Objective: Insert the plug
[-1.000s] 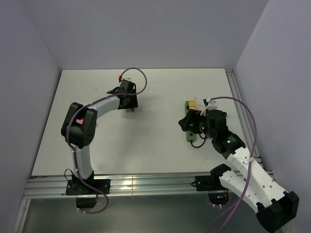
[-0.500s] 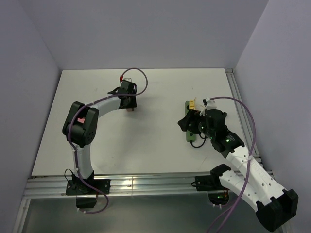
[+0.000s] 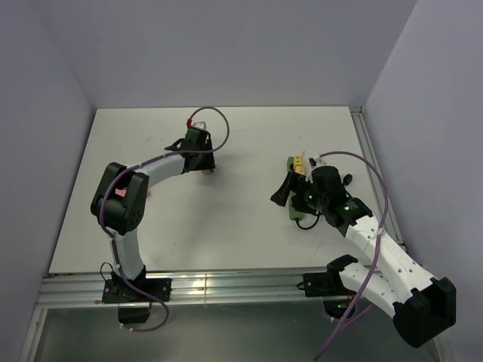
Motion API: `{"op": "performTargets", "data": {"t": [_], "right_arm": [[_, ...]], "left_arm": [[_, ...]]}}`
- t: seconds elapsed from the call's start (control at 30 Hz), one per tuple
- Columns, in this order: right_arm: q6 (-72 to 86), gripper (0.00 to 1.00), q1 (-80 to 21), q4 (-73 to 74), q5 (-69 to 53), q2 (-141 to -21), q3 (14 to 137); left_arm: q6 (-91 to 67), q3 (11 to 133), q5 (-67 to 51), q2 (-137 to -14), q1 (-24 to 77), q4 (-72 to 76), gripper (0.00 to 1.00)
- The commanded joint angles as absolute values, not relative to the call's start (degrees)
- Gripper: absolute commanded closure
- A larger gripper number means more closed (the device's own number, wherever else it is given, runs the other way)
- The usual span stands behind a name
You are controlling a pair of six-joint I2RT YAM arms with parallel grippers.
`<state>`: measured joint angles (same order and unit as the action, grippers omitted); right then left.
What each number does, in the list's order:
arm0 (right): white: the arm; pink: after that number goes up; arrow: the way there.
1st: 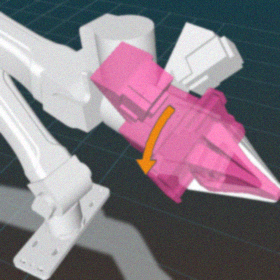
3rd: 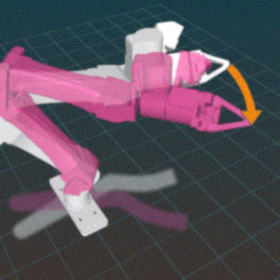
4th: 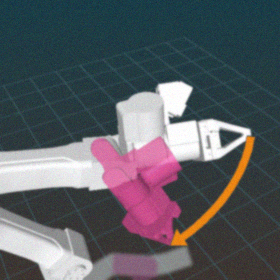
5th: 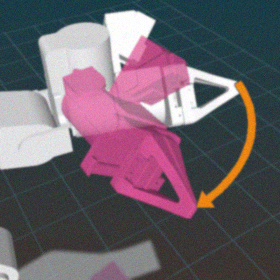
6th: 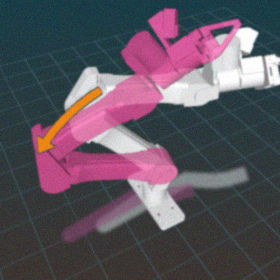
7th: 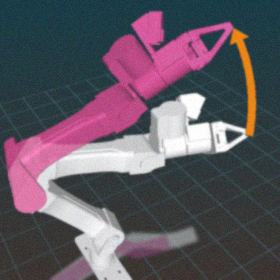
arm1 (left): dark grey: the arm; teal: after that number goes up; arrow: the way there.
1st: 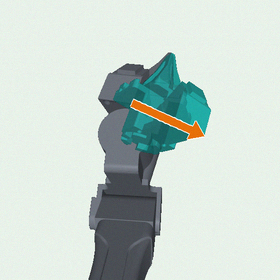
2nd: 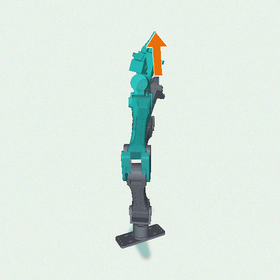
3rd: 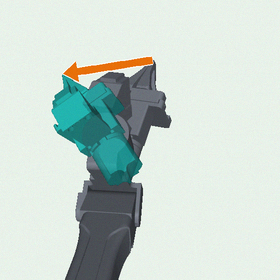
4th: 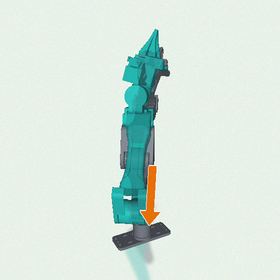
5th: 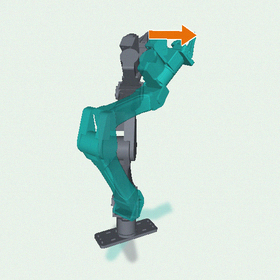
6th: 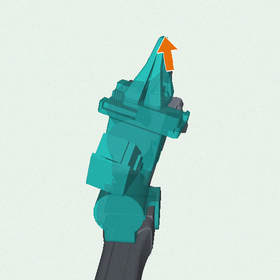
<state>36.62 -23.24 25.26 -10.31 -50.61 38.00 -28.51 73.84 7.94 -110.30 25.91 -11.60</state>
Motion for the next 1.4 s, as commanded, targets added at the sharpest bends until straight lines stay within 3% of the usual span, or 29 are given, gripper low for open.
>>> {"op": "performTargets", "data": {"t": [0.0, 0.17, 0.37, 0.53, 0.8, 1.07, 1.23, 1.37], "right_arm": [[37.88, 0.05, -23.46, 26.98, -16.87, -46.95, 36.31], [34.9, 0.05, -23.82, 30.75, -19.24, -37.9, 38.31], [31.55, 0.07, -23.91, 35.33, -22.76, -35.25, 43.85], [36.54, 0.09, -24.08, 29.29, -28.98, -27.96, 39.74], [59.12, 0.14, -24.61, 13.99, -33.57, -25.23, 34.89], [55.98, 0.13, -24.61, 19.68, -33.75, -27.24, 43.85], [61.69, 0.12, -24.61, 9.95, -39.45, -30.14, 43.07], [62.22, 0.11, -25.05, 8.36, -41.92, -34.18, 45.53]], "left_arm": [[-32.85, 71.55, 3.78, -102.58, 28.56, -6.42, 1.0], [-37.87, 67.42, -7.8, -98.27, 31.64, -0.63, 1.0], [-41.75, 59.96, -22.02, -88.52, 33.75, 6.15, 1.0], [-44.13, 55.82, -37.34, -80.08, 34.8, 13.87, 1.0], [-35.17, 48.43, -38.58, -64.53, 37.79, 14.85, 1.0], [-31.64, 45.98, -38.92, -57.41, 38.14, 13.87, 1.0], [-32.7, 42.63, -46.57, -53.97, 38.67, 25.2, 1.0], [-27.35, 44.21, -46.59, -52.3, 42.62, 24.96, 1.0]]}}
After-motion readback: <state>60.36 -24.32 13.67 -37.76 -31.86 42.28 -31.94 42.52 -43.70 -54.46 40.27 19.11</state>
